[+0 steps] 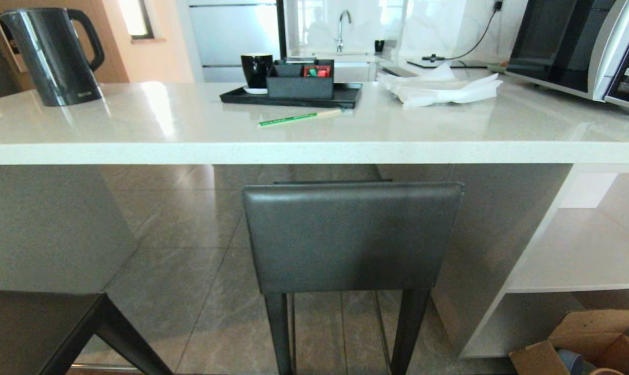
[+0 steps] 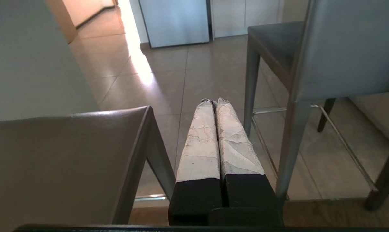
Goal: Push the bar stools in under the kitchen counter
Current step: Push the gray chair back under the dining table
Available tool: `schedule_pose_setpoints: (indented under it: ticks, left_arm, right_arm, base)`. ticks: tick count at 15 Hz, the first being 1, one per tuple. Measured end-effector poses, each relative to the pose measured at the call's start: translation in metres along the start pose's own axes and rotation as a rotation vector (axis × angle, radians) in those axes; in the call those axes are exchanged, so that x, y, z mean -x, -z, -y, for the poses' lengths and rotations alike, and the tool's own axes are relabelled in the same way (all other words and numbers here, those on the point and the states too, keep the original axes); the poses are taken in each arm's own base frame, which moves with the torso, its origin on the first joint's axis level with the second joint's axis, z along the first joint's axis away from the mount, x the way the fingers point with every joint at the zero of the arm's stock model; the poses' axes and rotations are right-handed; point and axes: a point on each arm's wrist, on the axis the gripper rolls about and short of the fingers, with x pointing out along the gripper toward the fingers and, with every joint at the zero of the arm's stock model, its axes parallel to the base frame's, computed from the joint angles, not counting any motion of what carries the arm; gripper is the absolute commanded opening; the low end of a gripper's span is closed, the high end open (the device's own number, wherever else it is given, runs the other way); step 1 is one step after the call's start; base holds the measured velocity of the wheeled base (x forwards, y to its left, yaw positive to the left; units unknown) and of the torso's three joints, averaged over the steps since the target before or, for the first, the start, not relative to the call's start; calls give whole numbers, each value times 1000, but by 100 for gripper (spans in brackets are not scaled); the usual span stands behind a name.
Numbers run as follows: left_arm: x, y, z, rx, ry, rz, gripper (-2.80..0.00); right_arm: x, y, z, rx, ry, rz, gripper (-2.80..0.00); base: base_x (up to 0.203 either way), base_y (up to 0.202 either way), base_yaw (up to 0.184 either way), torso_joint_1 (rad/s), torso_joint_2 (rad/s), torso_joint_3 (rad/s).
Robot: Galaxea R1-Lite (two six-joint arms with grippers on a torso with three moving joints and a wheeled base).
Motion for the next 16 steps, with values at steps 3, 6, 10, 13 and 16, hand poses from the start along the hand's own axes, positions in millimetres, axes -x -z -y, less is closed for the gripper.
schedule_pose_setpoints:
  ticks: [3, 6, 10, 13, 16]
  left_arm:
    - [-10, 17, 2, -8, -7, 48, -280]
    - [-11, 31, 3, 12, -14, -47, -280]
    - [-11, 36, 4, 41, -1, -80, -280]
    - [-11, 36, 4, 42, -4, -81, -280]
    - [-11, 36, 4, 56, -8, -81, -280]
  right_arm:
    - [-7, 16, -3, -24, -31, 9, -280]
    - [-7, 22, -4, -43, -24, -32, -280]
    - [-7, 23, -4, -38, -20, -34, -280]
    - [-7, 23, -4, -38, -22, -34, -280]
    - [-7, 23, -4, -38, -29, -32, -280]
  base:
    - [0, 0, 0, 0, 0, 0]
    - [0, 0, 0, 0, 0, 0]
    - [0, 0, 0, 0, 0, 0]
    - [0, 0, 0, 0, 0, 0]
    - [0, 0, 0, 0, 0, 0]
